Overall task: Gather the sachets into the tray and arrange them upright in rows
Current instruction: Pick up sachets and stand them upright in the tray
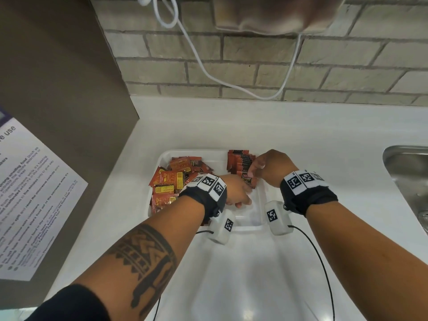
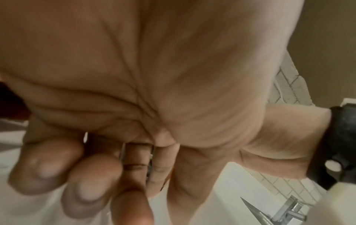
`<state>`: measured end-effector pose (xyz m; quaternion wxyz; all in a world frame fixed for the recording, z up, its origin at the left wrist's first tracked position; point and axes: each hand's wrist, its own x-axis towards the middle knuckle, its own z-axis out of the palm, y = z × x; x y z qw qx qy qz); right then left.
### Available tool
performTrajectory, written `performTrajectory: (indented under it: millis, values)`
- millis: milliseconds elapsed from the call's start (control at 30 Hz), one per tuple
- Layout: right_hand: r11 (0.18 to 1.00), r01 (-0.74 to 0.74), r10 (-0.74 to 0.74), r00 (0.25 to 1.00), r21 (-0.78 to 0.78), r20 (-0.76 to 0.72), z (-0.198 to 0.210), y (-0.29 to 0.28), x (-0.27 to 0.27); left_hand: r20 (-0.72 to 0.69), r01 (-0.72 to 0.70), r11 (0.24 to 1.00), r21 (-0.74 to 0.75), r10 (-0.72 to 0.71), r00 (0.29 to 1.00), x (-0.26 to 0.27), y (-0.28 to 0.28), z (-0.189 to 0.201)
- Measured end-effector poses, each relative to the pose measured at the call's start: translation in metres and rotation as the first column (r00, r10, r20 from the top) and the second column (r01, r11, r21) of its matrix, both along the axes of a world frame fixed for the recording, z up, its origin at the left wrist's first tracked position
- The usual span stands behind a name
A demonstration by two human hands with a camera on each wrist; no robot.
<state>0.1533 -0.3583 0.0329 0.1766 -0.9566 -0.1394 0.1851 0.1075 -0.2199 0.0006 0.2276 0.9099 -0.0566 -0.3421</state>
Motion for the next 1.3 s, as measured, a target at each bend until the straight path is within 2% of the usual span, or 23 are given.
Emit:
performTrajectory:
  millis: [167, 567, 800, 1100, 1300]
  values:
    - [1.000, -0.002, 0.002, 1.000, 0.012, 0.004, -0.003, 0.000, 0.005, 0.046, 0.002, 1.000, 0.015, -0.003, 0.999, 0.007, -0.001, -0.004]
    - [0.994, 0.025, -0.025, 1.000, 0.104, -0.003, -0.010, -0.001, 0.007, 0.038, 0.041, 0.999, 0.035, -0.043, 0.998, 0.013, 0.001, -0.009]
    - [0.996, 0.019, -0.019, 1.000, 0.091, -0.002, -0.008, -0.002, 0.007, 0.012, -0.001, 0.999, -0.051, 0.001, 1.000, 0.012, 0.002, -0.013]
    - [0.993, 0.030, -0.030, 1.000, 0.116, -0.002, -0.005, -0.003, 0.006, -0.001, -0.016, 0.997, -0.080, 0.016, 1.000, 0.011, 0.004, -0.015]
    - [0.982, 0.034, -0.037, 0.999, 0.186, 0.013, 0.003, -0.005, 0.003, 0.002, -0.015, 0.997, -0.080, 0.015, 1.000, 0.007, 0.008, -0.003]
